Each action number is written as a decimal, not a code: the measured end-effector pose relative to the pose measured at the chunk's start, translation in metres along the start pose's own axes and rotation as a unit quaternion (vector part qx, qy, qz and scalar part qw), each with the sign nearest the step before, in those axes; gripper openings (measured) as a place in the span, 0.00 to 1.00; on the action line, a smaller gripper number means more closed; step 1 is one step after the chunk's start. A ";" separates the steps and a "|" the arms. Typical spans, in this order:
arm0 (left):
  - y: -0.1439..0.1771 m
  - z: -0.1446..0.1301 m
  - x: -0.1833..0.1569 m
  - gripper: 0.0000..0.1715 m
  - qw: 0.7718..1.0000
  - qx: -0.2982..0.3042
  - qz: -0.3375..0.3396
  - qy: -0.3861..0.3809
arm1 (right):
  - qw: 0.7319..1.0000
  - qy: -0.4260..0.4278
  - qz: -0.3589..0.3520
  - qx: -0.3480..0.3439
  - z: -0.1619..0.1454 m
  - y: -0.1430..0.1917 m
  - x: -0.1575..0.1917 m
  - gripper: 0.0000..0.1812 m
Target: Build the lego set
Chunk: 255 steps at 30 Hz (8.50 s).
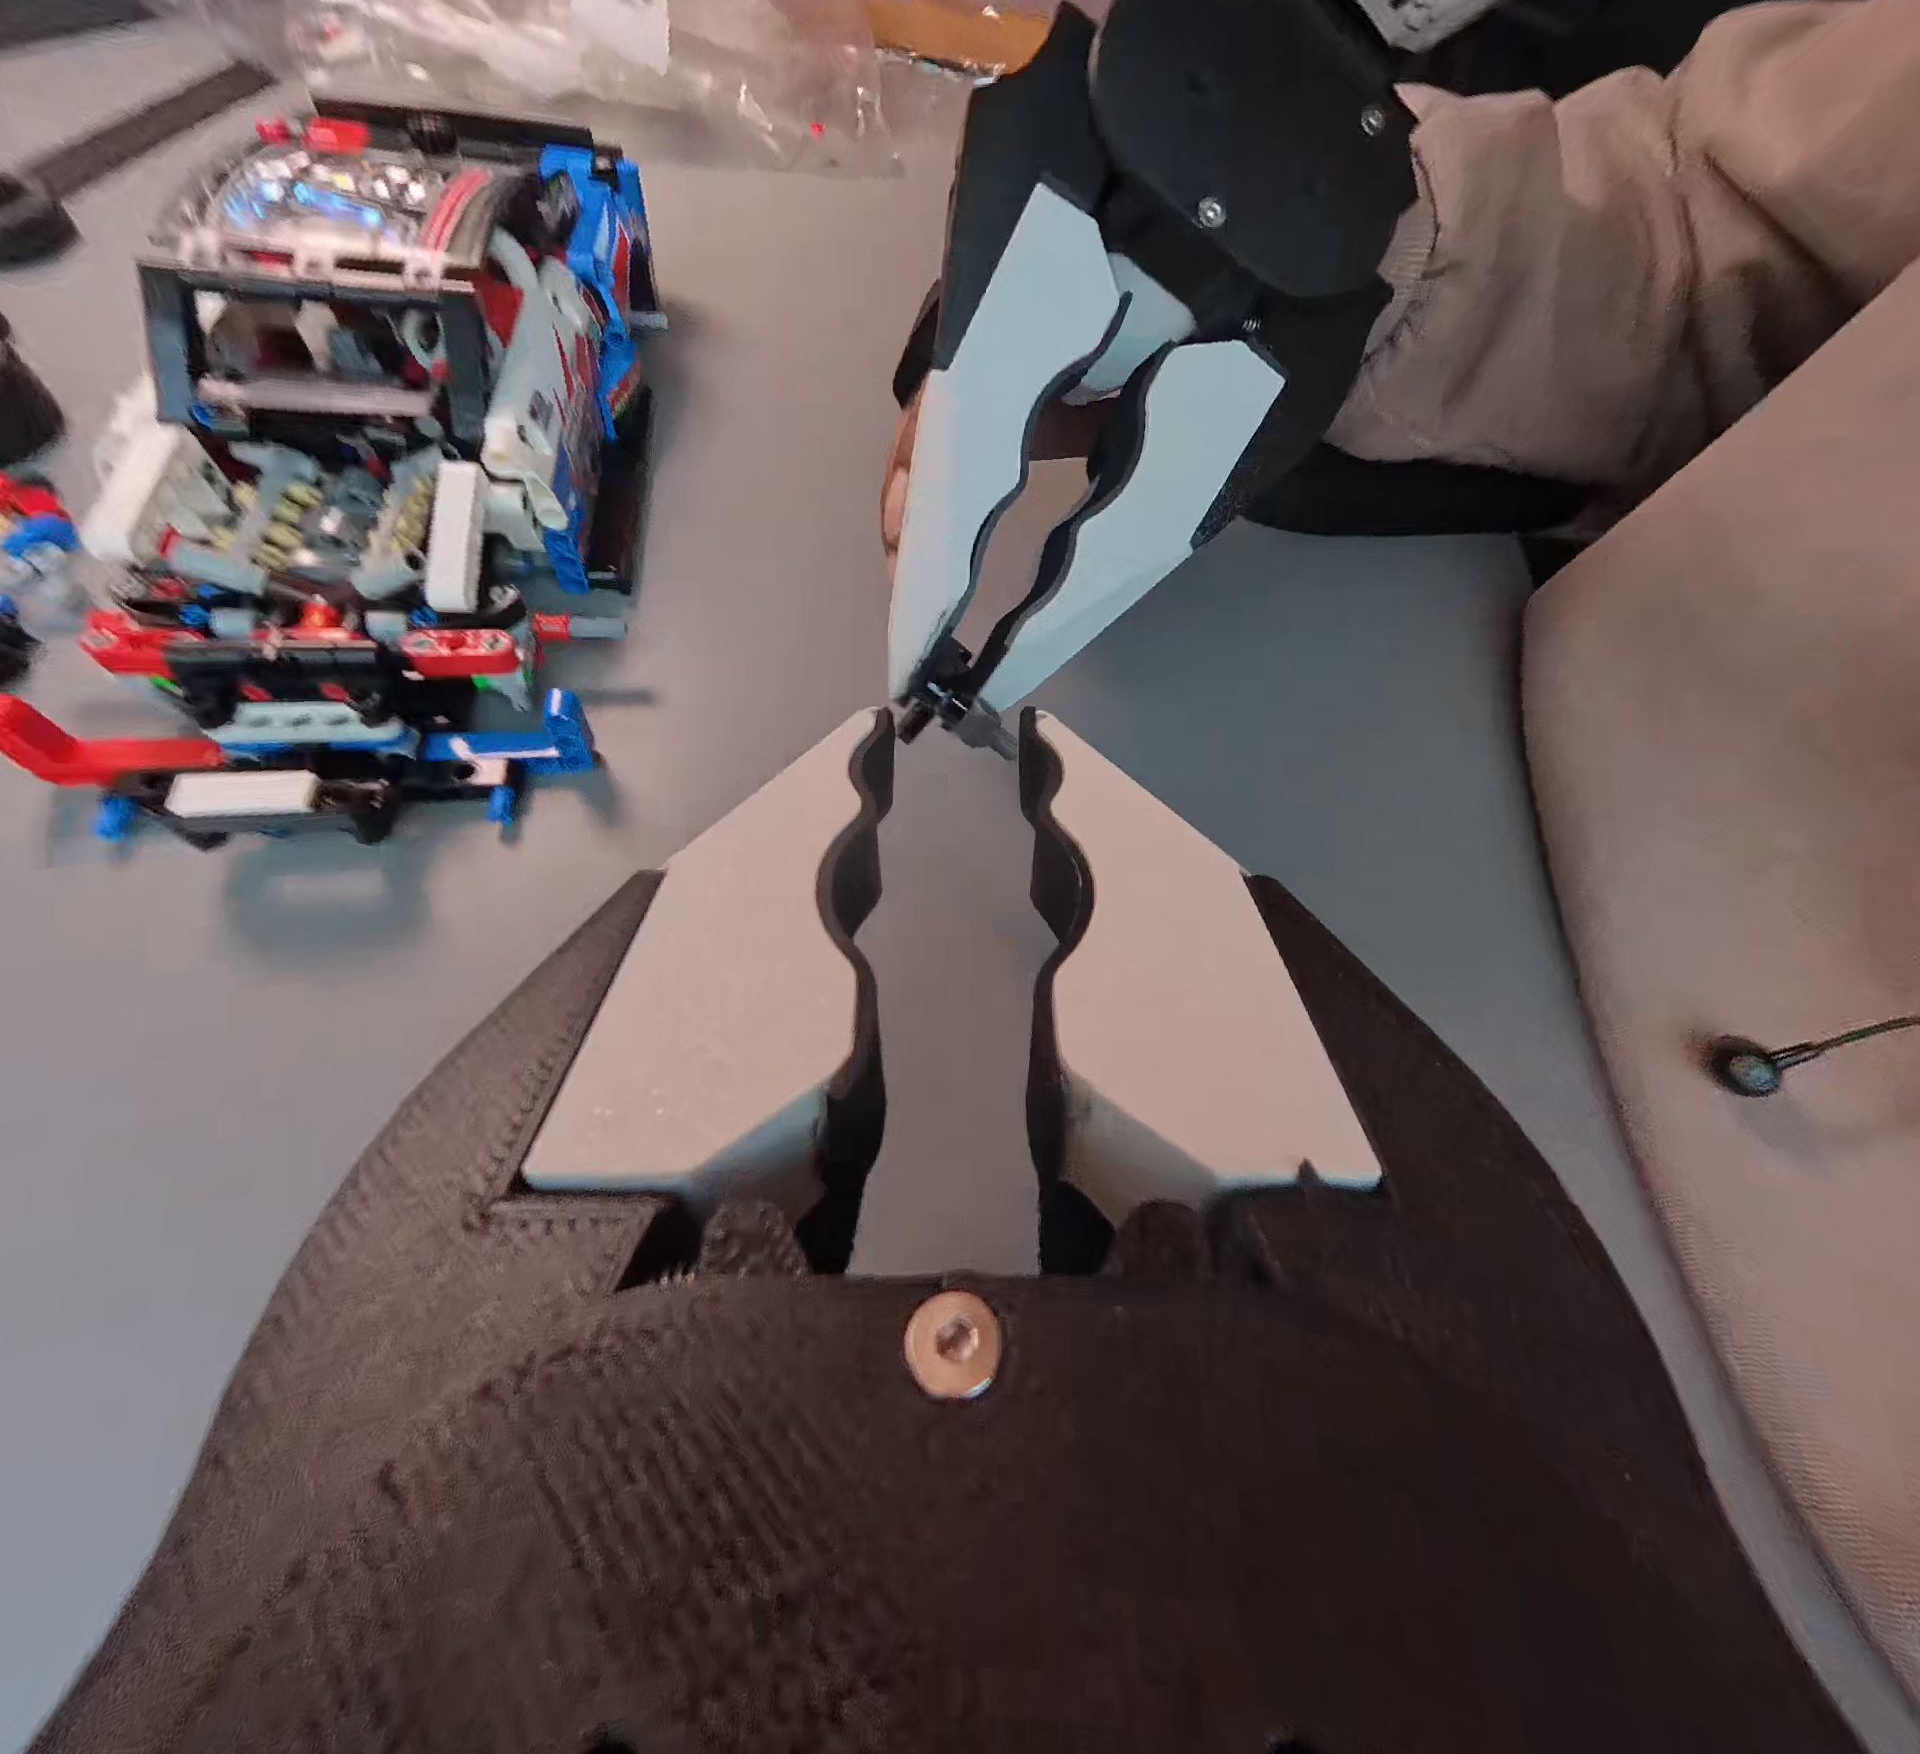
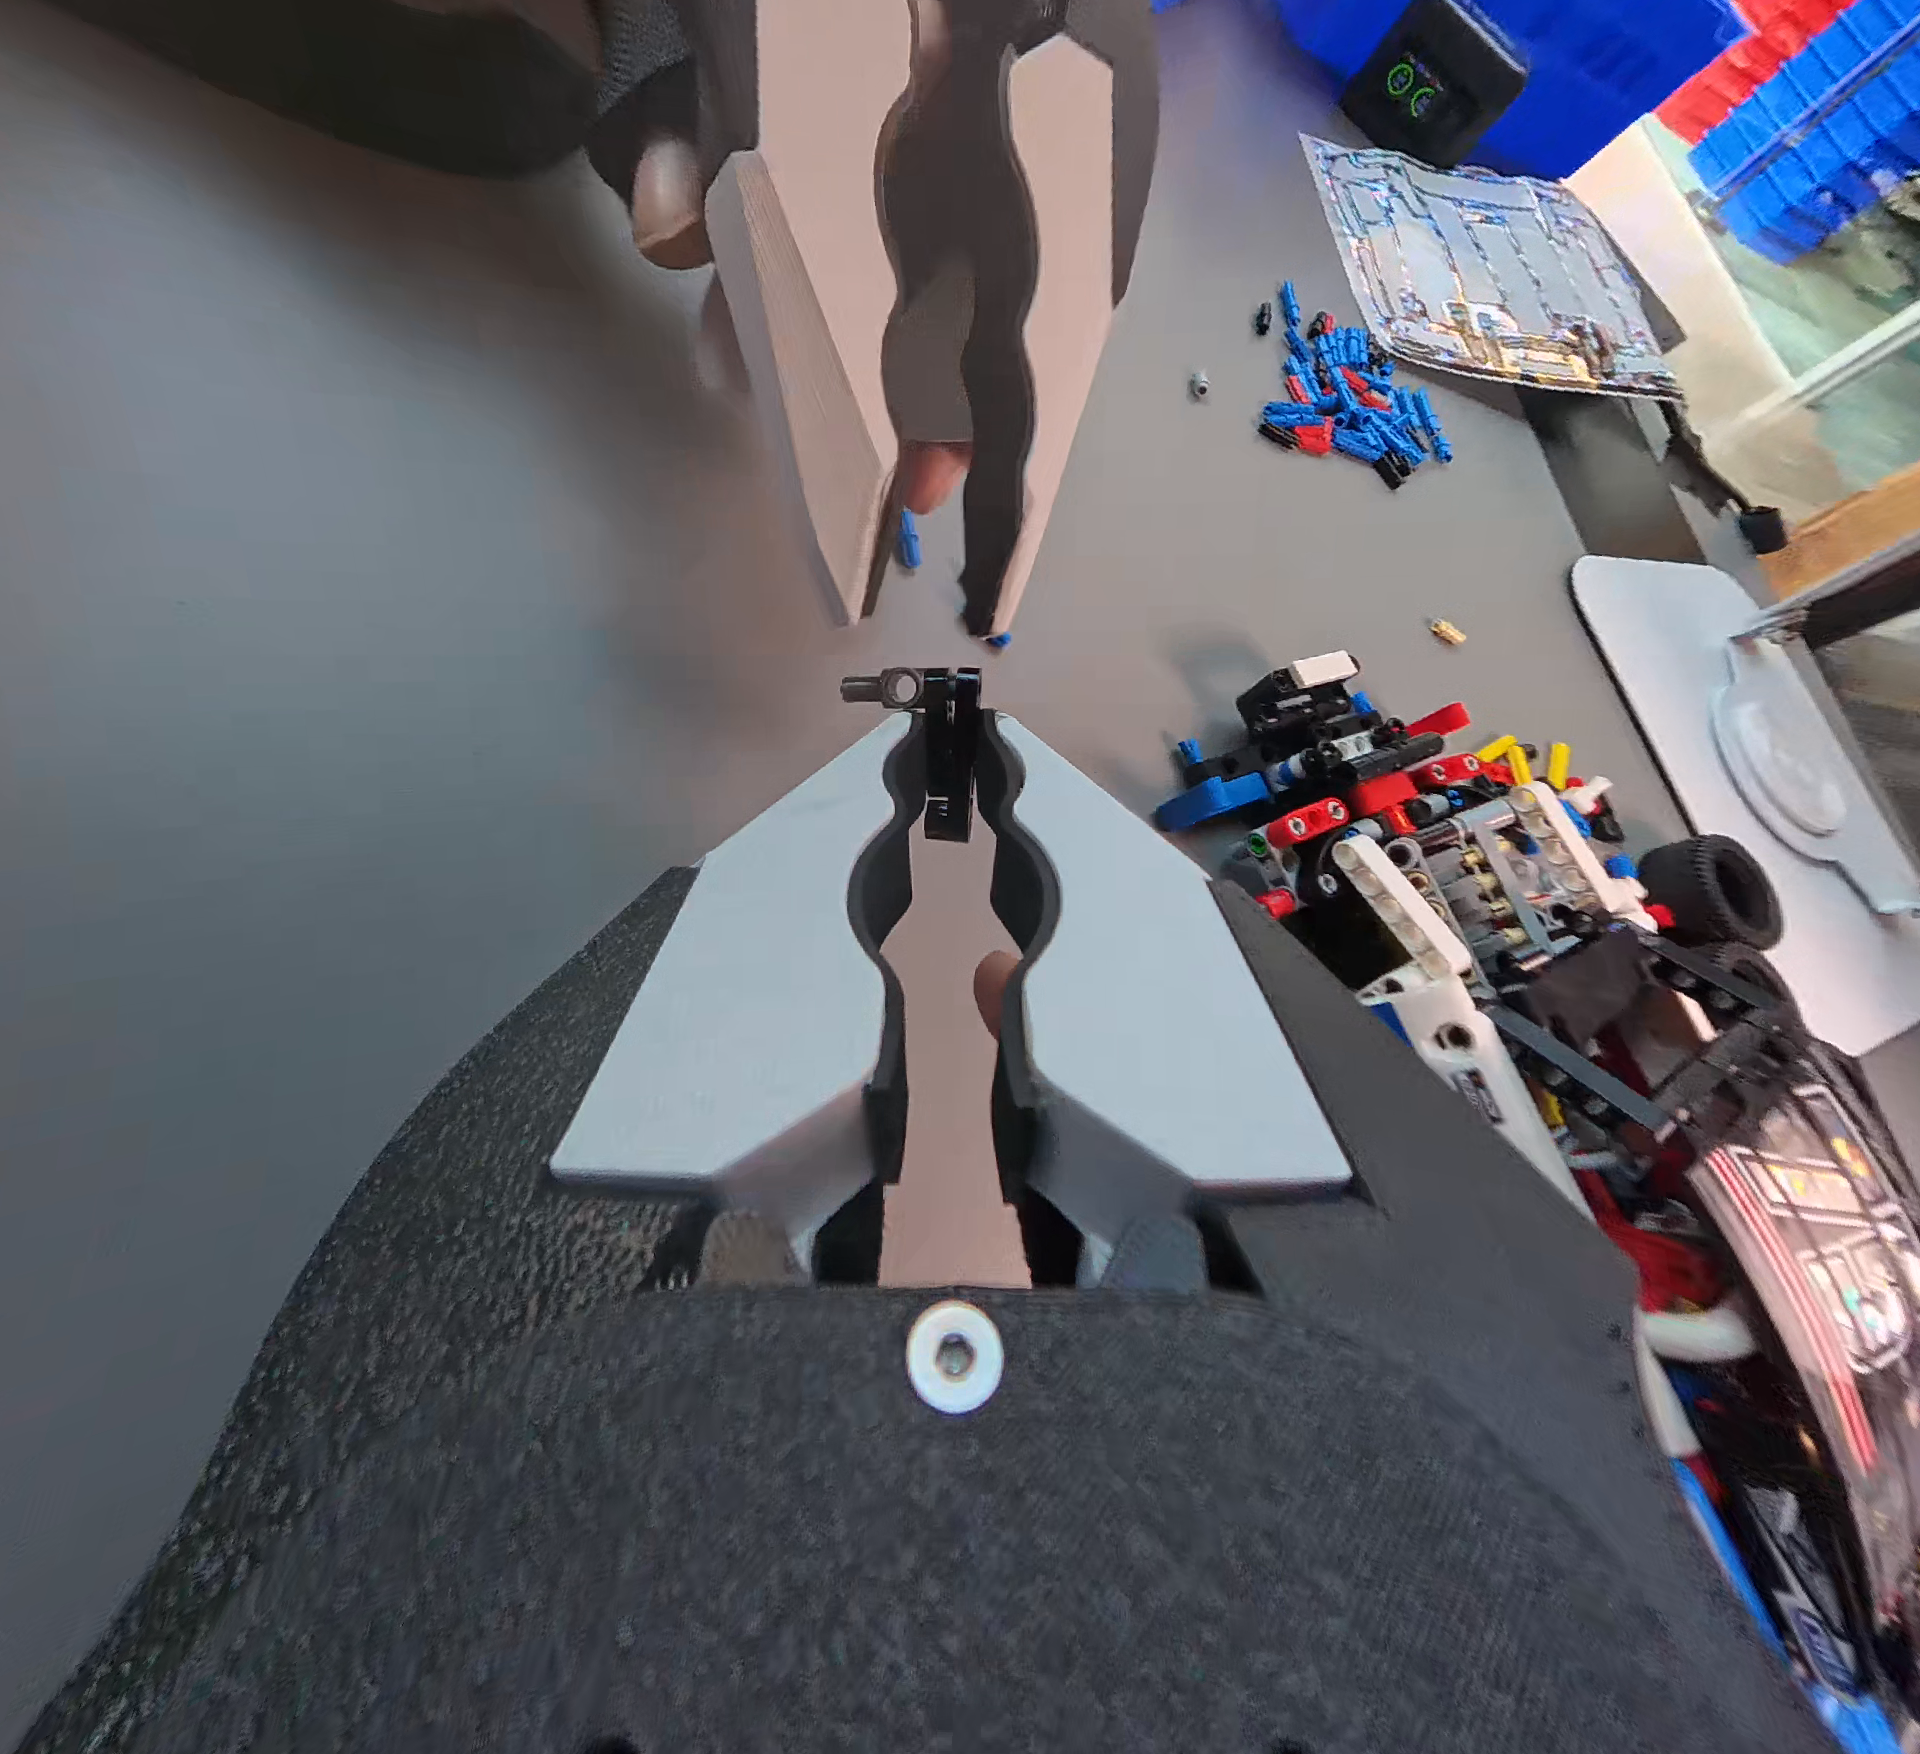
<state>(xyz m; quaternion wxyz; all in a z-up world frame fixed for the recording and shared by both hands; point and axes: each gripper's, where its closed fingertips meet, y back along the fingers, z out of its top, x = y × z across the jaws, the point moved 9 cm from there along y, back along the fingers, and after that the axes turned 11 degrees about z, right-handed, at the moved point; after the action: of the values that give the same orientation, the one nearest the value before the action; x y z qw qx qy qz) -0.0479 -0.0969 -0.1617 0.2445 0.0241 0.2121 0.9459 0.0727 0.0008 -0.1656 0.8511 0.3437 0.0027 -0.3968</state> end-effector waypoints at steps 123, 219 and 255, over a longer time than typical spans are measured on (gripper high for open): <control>0.045 -0.032 0.047 0.09 0.977 0.126 0.124 -0.123 | 0.997 0.018 0.044 0.069 -0.031 -0.007 0.003 0.03; 0.002 0.012 -0.007 0.03 0.987 -0.108 -0.117 0.034 | 0.973 -0.079 0.087 -0.200 0.004 0.052 -0.011 0.02; -0.008 0.000 -0.030 0.03 0.984 -0.023 -0.008 -0.175 | 0.978 -0.124 0.130 -0.105 -0.010 0.022 -0.003 0.02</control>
<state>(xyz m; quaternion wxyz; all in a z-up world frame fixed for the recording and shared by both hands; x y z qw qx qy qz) -0.0179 -0.1045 -0.1635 0.2857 0.1823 0.1447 0.9296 0.0888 0.0183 -0.1594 0.9205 0.1982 -0.1063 -0.3196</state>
